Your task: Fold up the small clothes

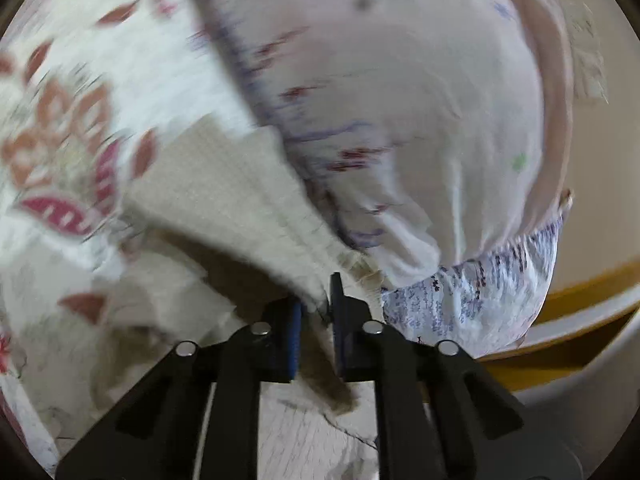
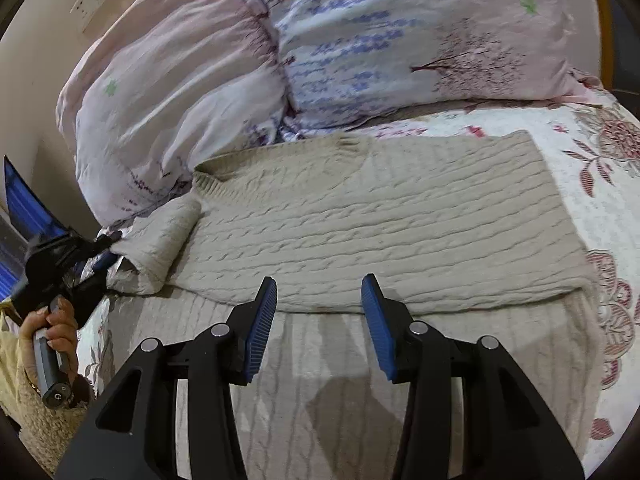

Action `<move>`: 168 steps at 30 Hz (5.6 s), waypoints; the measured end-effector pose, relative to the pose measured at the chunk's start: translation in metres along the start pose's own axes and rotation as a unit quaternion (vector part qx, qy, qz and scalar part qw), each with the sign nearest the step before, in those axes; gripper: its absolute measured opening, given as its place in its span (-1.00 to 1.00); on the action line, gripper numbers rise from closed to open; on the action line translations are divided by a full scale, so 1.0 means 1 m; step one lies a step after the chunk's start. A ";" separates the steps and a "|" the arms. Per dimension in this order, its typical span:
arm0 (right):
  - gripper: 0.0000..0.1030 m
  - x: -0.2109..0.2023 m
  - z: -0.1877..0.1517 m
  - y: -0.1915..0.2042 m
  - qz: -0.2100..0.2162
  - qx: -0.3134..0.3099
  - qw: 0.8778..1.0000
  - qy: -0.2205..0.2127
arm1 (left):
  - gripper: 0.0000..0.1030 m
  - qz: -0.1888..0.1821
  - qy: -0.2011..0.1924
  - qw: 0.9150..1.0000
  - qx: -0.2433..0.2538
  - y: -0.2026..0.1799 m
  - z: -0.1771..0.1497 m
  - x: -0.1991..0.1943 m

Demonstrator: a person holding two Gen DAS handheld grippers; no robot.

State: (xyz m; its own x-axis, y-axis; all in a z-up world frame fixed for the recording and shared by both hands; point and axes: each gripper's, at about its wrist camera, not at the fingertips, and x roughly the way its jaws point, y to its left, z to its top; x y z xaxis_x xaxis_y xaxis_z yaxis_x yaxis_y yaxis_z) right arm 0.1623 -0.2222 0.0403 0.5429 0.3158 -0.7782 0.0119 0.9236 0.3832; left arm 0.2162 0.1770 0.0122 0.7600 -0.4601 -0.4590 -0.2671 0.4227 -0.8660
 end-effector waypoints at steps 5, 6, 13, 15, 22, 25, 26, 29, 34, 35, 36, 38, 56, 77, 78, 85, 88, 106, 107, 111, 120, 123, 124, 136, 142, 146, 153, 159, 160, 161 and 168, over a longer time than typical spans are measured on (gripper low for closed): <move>-0.10 -0.011 0.001 -0.022 -0.010 0.027 0.999 -0.021 | -0.82 -0.022 0.025 0.987 0.158 -0.074 -0.038 0.031; -0.10 -0.012 0.001 -0.026 -0.012 0.032 0.999 -0.022 | -0.82 -0.034 0.058 0.976 0.205 -0.093 -0.057 0.045; -0.10 -0.020 0.002 -0.057 -0.035 0.075 0.996 -0.025 | 0.20 -0.069 0.193 0.894 0.398 -0.133 -0.152 0.076; -0.10 -0.024 0.006 -0.061 -0.032 0.081 0.996 -0.030 | 0.33 -0.068 0.185 0.897 0.397 -0.128 -0.146 0.065; -0.14 -0.018 0.030 -0.070 -0.003 0.123 0.992 -0.022 | 0.35 0.013 0.128 0.928 0.349 -0.071 -0.084 0.006; -0.25 -0.005 0.036 -0.078 0.014 0.150 0.989 -0.005 | 0.35 0.052 0.115 0.928 0.349 -0.049 -0.073 -0.010; -0.34 0.000 0.037 -0.079 0.025 0.158 0.987 0.005 | 0.35 0.066 0.111 0.928 0.350 -0.041 -0.070 -0.018; -0.46 0.015 0.038 -0.075 0.039 0.164 0.986 0.019 | 0.35 0.082 0.108 0.928 0.348 -0.023 -0.065 -0.035; -0.70 0.031 0.037 -0.065 0.043 0.159 0.986 0.025 | 0.35 0.090 0.125 0.924 0.351 -0.009 -0.071 -0.044; -0.80 0.033 0.037 -0.062 0.045 0.151 0.987 0.023 | 0.35 0.092 0.129 0.923 0.352 -0.007 -0.073 -0.043; -0.82 0.032 0.038 -0.060 0.044 0.145 0.988 0.021 | 0.35 0.095 0.134 0.921 0.352 -0.004 -0.074 -0.041; -0.83 0.023 0.040 -0.054 0.045 0.133 0.990 0.003 | 0.35 0.098 0.138 0.921 0.352 -0.003 -0.076 -0.038; -0.84 -0.005 0.012 -0.046 -0.025 0.094 0.995 -0.032 | 0.46 0.085 0.133 0.922 0.354 0.002 -0.079 -0.041; -0.11 -0.087 -0.078 -0.140 0.015 0.189 0.980 -0.050 | 0.63 0.050 0.097 0.953 0.283 0.039 -0.082 -0.128; -0.14 -0.090 -0.084 -0.144 0.015 0.194 0.980 -0.047 | 0.63 0.046 0.099 0.954 0.278 0.042 -0.084 -0.130; -0.34 -0.096 -0.123 -0.153 0.058 0.215 0.975 -0.022 | 0.50 0.032 0.116 0.958 0.260 0.058 -0.104 -0.143; -0.43 -0.097 -0.134 -0.150 0.093 0.215 0.972 -0.008 | 0.35 0.018 0.126 0.960 0.250 0.061 -0.113 -0.149; -0.63 -0.129 -0.180 -0.106 0.151 0.141 0.977 0.054 | -0.29 -0.014 0.204 0.952 0.226 0.074 -0.166 -0.165; -0.79 -0.129 -0.180 -0.103 0.152 0.134 0.978 0.058 | -0.47 -0.010 0.209 0.951 0.228 0.075 -0.167 -0.165; -0.85 -0.136 -0.173 -0.095 0.187 0.126 0.974 0.035 | -0.86 0.012 0.210 0.945 0.250 0.070 -0.168 -0.160; -0.85 -0.165 -0.142 -0.087 0.156 0.095 0.979 -0.084 | -0.88 0.005 0.144 0.950 0.276 0.037 -0.136 -0.169; -0.86 -0.171 -0.128 -0.087 0.136 0.090 0.979 -0.120 | -0.88 0.004 0.121 0.950 0.287 0.023 -0.124 -0.169; -0.86 -0.173 -0.123 -0.088 0.128 0.086 0.979 -0.131 | -0.88 0.003 0.110 0.950 0.293 0.017 -0.119 -0.168; -0.86 -0.175 -0.046 -0.066 0.036 0.014 0.973 -0.229 | -0.89 0.019 0.016 0.934 0.355 -0.058 -0.071 -0.135; -0.86 -0.159 -0.010 -0.067 0.030 0.014 0.969 -0.247 | -0.89 0.025 -0.002 0.931 0.365 -0.085 -0.044 -0.109; -0.86 -0.141 0.014 -0.071 0.026 0.020 0.968 -0.249 | -0.89 0.032 -0.007 0.932 0.362 -0.096 -0.025 -0.082; -0.86 -0.072 0.041 -0.095 0.010 0.068 0.979 -0.192 | -0.89 0.060 0.018 0.945 0.322 -0.076 0.002 -0.008; -0.86 -0.014 0.047 -0.122 0.007 0.126 0.985 -0.119 | -0.88 0.055 0.060 0.969 0.235 -0.037 0.021 0.032; -0.86 -0.009 0.047 -0.126 0.011 0.135 0.984 -0.114 | -0.88 0.053 0.065 0.971 0.226 -0.033 0.023 0.035; -0.86 -0.006 0.047 -0.129 0.015 0.143 0.984 -0.109 | -0.88 0.051 0.069 0.972 0.219 -0.030 0.024 0.037; -0.64 0.009 0.061 -0.141 0.062 0.207 0.972 -0.089 | -0.48 0.025 0.084 0.981 0.172 -0.021 0.032 0.053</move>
State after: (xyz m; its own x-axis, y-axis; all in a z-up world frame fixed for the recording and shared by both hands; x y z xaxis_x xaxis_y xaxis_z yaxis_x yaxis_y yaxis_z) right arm 0.2167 -0.3631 0.0093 0.6977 0.3433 -0.6288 0.2539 0.7023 0.6651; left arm 0.2808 0.1690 0.0125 0.6350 -0.5421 -0.5504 -0.0633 0.6735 -0.7364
